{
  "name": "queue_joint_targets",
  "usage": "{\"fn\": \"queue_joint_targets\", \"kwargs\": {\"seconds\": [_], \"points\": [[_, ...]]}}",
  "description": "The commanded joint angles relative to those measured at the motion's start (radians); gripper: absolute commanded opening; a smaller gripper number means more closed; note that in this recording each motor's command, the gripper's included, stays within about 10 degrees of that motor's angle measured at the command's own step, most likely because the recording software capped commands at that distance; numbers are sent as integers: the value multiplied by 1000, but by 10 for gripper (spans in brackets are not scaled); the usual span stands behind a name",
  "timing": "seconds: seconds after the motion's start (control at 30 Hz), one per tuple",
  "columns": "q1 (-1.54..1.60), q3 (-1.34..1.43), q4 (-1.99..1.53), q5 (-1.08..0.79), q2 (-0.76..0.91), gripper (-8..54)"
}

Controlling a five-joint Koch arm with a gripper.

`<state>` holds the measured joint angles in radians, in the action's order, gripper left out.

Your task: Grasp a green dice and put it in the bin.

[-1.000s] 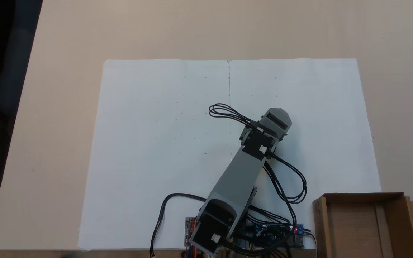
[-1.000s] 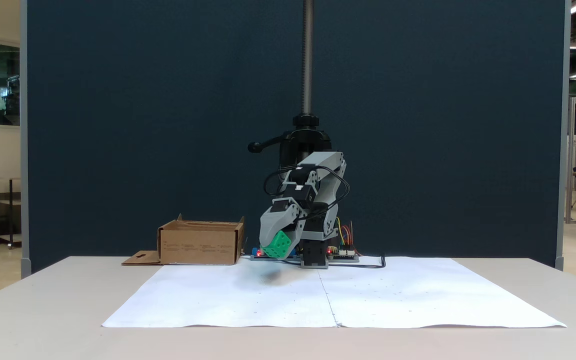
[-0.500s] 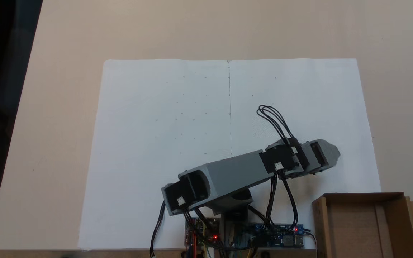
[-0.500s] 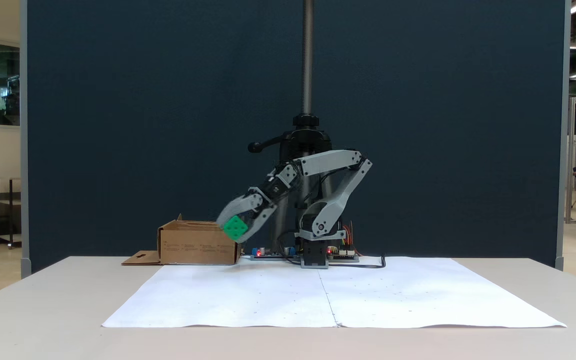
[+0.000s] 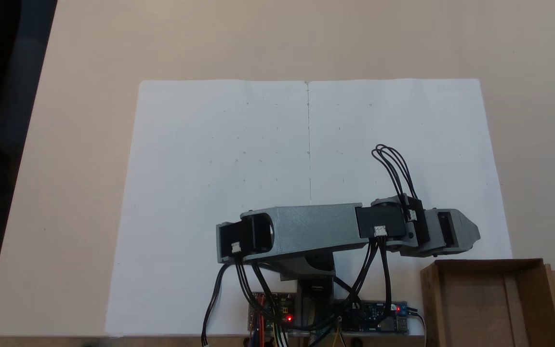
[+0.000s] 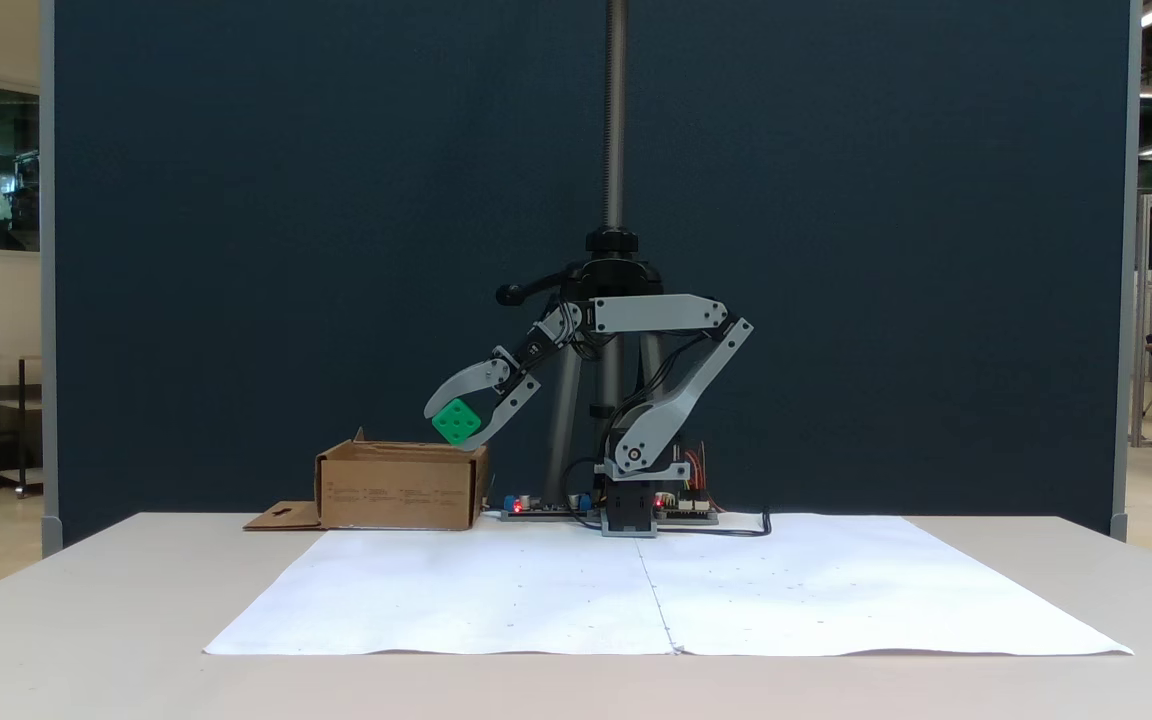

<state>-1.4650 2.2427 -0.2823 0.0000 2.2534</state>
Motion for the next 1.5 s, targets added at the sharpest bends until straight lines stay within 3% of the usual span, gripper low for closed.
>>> {"fn": "queue_joint_targets", "kwargs": {"seconds": [0.0, 0.33, 0.77, 1.33, 1.4, 1.47], "points": [[-38, -84, -51, -78, 114, 137], [-184, -202, -78, -146, 41, 137], [-319, -436, -67, -265, -324, 138], [-379, -474, 31, -364, -606, 143], [-379, -474, 77, -360, -627, 281], [-377, -474, 84, -360, -632, 357]]}}
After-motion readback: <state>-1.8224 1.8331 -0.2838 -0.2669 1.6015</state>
